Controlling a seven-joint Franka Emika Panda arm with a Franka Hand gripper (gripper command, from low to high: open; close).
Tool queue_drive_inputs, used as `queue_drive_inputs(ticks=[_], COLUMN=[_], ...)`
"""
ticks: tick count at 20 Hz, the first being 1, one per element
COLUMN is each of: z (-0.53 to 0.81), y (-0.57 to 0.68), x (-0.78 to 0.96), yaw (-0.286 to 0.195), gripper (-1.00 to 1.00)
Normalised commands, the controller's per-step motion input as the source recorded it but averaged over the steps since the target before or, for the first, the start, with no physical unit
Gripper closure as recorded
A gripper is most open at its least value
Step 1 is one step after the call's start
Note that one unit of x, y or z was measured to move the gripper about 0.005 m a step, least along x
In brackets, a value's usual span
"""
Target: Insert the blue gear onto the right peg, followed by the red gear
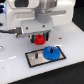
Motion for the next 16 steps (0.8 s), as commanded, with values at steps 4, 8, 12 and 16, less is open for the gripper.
queue_drive_inputs(ticks=[4, 8, 12, 16], z=[0.28, 0.27, -0.03, 0.03], y=[0.0, 0.01, 0.01, 0.02], x=[0.41, 0.4, 0.15, 0.25], yaw=[0.0, 0.0, 0.0, 0.0], gripper=[1.0, 1.0, 1.0, 1.0])
